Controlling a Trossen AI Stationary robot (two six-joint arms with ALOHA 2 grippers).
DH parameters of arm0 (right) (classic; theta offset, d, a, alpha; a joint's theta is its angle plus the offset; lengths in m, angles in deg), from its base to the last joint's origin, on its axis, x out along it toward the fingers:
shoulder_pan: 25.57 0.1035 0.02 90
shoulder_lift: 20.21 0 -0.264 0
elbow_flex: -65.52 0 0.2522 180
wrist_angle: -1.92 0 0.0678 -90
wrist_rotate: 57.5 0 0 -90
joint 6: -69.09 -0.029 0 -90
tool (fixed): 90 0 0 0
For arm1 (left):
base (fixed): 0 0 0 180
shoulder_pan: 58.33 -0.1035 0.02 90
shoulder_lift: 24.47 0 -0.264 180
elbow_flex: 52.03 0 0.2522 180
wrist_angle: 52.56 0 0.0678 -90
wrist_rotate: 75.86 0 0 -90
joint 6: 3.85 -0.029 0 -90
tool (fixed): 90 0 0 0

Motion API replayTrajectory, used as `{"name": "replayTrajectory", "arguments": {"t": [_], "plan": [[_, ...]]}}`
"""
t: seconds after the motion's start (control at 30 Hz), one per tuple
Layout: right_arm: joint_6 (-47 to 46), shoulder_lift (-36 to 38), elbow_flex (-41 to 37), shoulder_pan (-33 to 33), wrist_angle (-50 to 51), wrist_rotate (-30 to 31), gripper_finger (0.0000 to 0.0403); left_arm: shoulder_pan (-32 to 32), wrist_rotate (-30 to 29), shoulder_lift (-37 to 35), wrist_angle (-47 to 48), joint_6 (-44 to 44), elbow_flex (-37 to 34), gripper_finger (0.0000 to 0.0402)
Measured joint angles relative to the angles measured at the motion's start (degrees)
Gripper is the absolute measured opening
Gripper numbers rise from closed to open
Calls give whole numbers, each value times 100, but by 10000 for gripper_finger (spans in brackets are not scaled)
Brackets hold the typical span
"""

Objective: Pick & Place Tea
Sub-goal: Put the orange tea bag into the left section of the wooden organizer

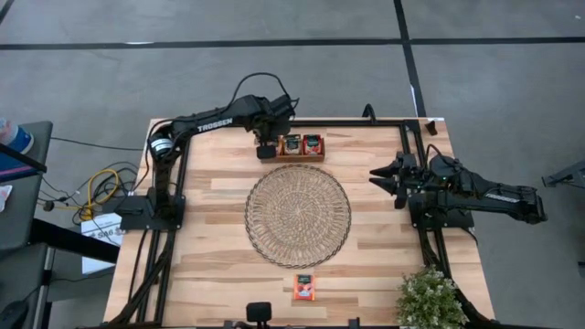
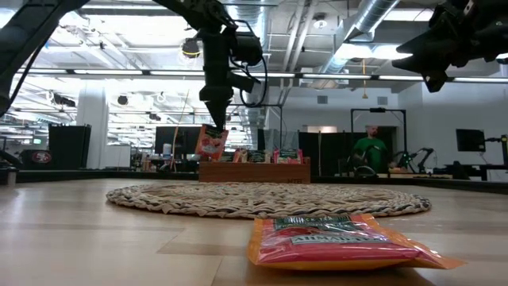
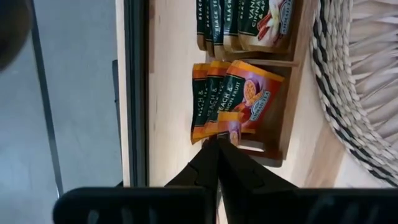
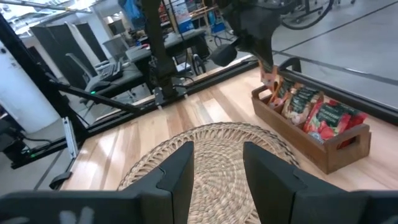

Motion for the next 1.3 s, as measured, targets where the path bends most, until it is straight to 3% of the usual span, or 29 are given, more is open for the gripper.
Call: {"name": "replayTrajectory", "arguments": {"t": [0.4, 0.6, 0.93, 1.3], "plan": [[2, 0, 0, 2, 9, 17, 130, 11, 176, 3, 81, 30, 819, 0], [2, 0, 0, 2, 11, 17, 130, 11, 604, 60, 133, 341, 824, 0], [-92, -1, 0, 0, 33, -11, 130, 43, 631, 649, 299, 378, 822, 0], [-94, 0, 0, 1, 33, -22, 130, 24, 823, 705, 147, 487, 824, 0]]}}
